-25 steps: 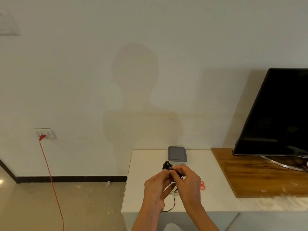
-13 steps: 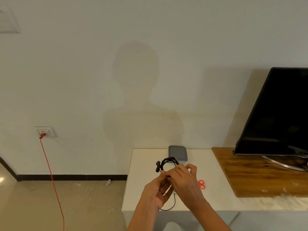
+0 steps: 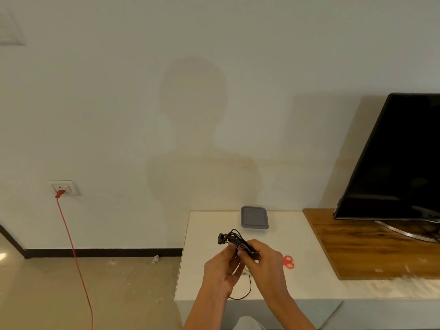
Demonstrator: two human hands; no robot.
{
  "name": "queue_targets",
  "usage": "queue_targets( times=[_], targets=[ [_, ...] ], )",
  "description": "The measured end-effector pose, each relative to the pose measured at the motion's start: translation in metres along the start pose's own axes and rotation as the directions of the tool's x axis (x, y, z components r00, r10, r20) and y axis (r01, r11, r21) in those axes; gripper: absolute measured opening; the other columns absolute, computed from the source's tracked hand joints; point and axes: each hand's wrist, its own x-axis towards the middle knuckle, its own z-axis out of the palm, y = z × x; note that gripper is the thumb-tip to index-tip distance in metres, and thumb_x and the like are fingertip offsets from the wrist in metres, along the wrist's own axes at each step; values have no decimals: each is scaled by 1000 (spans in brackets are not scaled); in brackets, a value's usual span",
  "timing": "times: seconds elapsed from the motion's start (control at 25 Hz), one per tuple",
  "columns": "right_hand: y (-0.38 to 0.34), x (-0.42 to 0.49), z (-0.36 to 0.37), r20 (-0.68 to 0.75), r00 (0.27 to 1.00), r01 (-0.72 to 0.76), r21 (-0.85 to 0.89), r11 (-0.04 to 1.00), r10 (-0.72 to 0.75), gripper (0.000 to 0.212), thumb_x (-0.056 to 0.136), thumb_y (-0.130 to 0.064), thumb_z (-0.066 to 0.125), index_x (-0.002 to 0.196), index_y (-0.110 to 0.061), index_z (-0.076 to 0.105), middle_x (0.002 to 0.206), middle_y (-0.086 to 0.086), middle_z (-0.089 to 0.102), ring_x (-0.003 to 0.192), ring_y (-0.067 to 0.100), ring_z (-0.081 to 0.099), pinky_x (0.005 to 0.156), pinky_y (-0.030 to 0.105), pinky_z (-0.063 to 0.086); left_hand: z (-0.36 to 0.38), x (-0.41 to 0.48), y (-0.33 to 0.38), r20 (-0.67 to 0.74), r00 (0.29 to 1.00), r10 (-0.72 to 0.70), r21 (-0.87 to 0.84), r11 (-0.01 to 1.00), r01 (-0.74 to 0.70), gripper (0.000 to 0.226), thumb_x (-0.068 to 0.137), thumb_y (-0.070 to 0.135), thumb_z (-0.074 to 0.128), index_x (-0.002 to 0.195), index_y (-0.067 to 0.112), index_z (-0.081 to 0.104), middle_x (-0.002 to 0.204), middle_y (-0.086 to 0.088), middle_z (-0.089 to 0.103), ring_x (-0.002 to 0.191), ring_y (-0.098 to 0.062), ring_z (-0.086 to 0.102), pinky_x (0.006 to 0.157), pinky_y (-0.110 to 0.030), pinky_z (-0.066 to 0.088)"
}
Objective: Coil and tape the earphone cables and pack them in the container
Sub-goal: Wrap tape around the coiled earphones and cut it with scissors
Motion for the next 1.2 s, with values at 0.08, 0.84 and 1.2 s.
queue_targets(
  times=[0.08, 0.84, 1.2],
  targets=[
    [3, 0, 6, -13, 999, 46, -61, 997, -47, 12, 84, -12, 67, 88, -23, 70, 76, -15, 69, 82, 5, 61, 70, 15, 48, 0, 2, -2, -11, 998, 58, -28, 998, -58, 12, 85, 0, 65, 94, -7, 68, 84, -23, 73, 69, -27, 73, 62, -33, 61],
    [27, 32, 9, 417, 810, -587, 549, 595, 413, 8, 82, 8, 63, 80, 1, 65, 75, 11, 71, 77, 21, 68, 71, 23, 55, -25, 17, -1, -13, 983, 183, 198, 964, -177, 12, 82, 9, 71, 92, 1, 71, 85, -13, 76, 79, -24, 74, 65, -29, 59],
    [52, 47, 21, 524, 726, -684, 485, 545, 445, 12, 79, 9, 67, 89, 5, 62, 87, 18, 67, 82, 24, 72, 70, 23, 56, -27, 49, 1, -17, 995, 99, 352, 932, -86, 15, 83, 12, 69, 88, -1, 72, 72, -10, 71, 66, -16, 66, 55, -21, 55]
  ],
)
